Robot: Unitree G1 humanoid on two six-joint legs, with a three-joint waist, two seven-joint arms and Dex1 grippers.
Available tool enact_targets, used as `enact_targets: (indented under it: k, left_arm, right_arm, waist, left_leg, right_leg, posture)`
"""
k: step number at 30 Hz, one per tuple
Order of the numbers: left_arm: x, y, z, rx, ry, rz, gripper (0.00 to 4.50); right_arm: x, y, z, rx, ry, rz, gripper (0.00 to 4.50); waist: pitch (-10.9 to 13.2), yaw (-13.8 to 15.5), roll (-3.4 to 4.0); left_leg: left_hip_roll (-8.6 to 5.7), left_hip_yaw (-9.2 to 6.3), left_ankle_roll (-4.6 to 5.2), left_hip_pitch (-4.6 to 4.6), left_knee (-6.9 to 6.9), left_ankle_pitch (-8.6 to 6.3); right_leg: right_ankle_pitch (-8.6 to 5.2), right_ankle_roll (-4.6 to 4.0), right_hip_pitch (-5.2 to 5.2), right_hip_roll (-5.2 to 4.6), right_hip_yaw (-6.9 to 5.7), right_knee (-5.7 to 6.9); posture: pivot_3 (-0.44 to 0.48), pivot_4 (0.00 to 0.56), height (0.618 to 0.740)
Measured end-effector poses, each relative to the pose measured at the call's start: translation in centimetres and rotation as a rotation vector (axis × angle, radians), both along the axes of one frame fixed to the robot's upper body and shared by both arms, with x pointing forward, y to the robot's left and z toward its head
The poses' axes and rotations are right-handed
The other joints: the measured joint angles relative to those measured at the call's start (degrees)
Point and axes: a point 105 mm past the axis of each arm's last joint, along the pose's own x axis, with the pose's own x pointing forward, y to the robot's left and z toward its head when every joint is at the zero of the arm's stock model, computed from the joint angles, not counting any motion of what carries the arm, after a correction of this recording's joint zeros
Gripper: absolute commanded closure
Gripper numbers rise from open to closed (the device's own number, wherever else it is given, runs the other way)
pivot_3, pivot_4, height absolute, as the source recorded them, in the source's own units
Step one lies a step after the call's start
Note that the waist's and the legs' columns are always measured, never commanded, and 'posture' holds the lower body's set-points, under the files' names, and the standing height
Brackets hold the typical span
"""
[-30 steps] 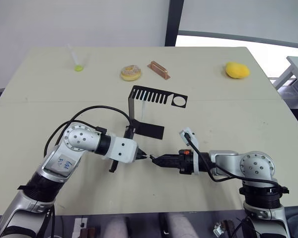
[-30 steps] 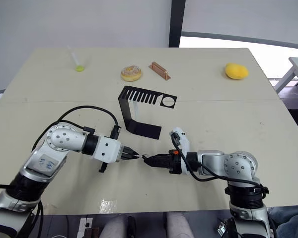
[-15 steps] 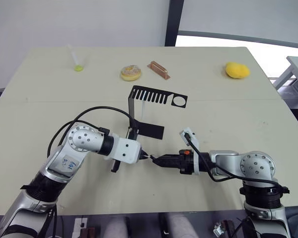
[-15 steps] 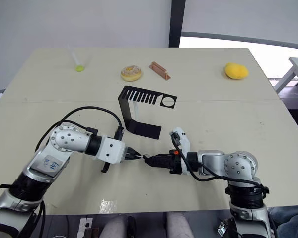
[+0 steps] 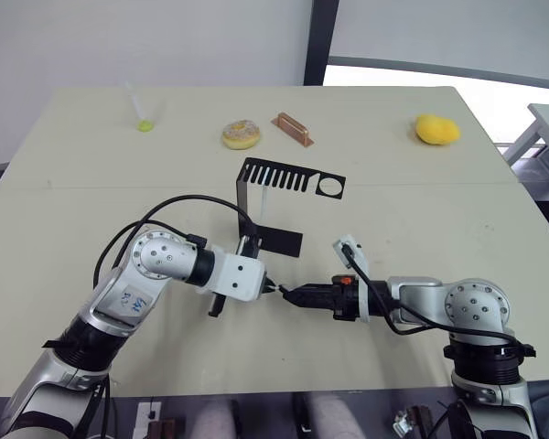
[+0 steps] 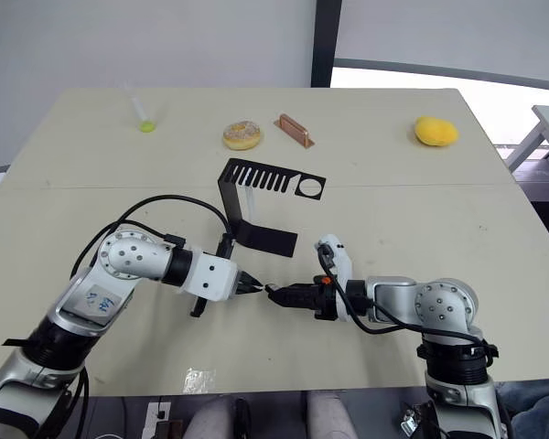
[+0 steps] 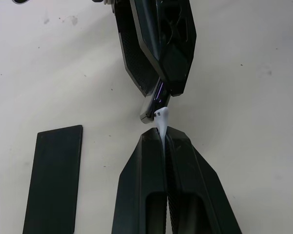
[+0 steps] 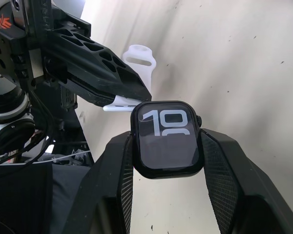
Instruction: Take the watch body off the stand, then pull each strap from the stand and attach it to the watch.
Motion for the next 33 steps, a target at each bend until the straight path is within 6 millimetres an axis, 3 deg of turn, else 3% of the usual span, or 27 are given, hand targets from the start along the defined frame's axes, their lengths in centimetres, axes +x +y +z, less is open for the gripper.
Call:
enact_targets:
  k: [33]
  left_arm:
    - [0.25, -0.37, -0.46, 0.002, 0.015, 0.031, 4.5]
  right_arm:
    - [-0.22, 0.07, -0.03, -0.015, -0.005, 0.013, 2.99]
  waist:
    - [0.0, 0.04, 0.0]
  left_leg:
    - [0.0, 0.0, 0.0, 0.0, 0.03, 0.0]
  right_leg:
    - [0.0, 0.0, 0.0, 0.0, 0.0, 0.03]
  posture:
    - [0.0, 0.15, 0.74]
